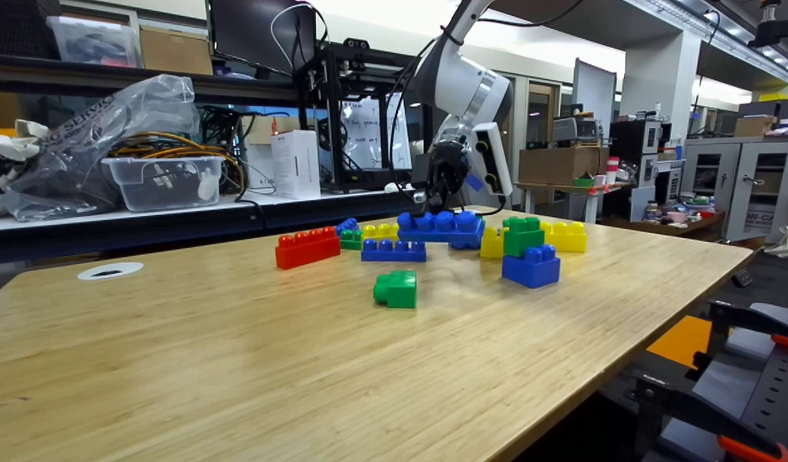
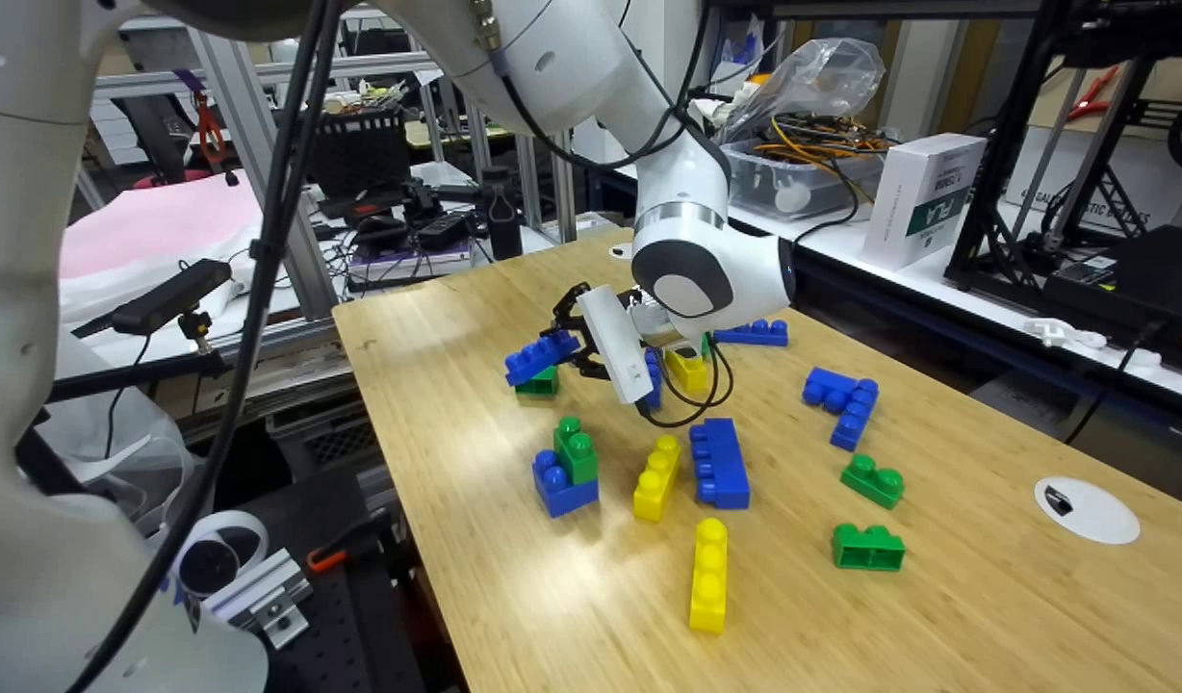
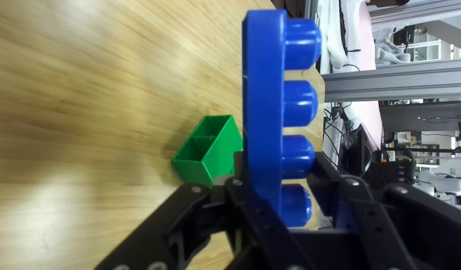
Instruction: Move one of the blue building blocks in the back forward
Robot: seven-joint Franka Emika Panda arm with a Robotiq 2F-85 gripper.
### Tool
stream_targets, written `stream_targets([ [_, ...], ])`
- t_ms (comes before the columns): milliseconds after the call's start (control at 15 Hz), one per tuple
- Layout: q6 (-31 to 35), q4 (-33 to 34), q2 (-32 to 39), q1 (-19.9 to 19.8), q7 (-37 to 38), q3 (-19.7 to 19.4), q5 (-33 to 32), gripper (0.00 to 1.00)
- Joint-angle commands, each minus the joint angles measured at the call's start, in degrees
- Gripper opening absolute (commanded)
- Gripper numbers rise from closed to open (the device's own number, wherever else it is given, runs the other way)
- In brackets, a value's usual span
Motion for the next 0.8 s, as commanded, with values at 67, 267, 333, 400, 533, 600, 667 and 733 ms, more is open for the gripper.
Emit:
stream_targets([
  [67, -0.75, 2.29, 1.81, -0.37, -0.22, -0.17, -0.4, 0.18],
  [267, 0.83, 2.5, 2.16, -0.04, 0.26, -0.48, -0.43, 0.18],
  [333, 1.54, 2.46, 2.25, 0.13, 0.47, -0.61, -0.48, 0.18],
  [400, 2.2, 2.41, 2.35, 0.21, 0.62, -0.69, -0.51, 0.18],
  [533, 3.32, 2.48, 2.84, 0.28, 0.78, -0.77, -0.71, 0.18],
  [600, 3.59, 2.87, 3.51, 0.24, 0.89, -0.77, -0.88, 0.18],
  [667, 3.94, 3.17, 4.08, 0.19, 0.91, -0.73, -1.01, 0.18],
  [733, 4.37, 3.37, 4.7, 0.15, 0.93, -0.66, -1.1, 0.18],
])
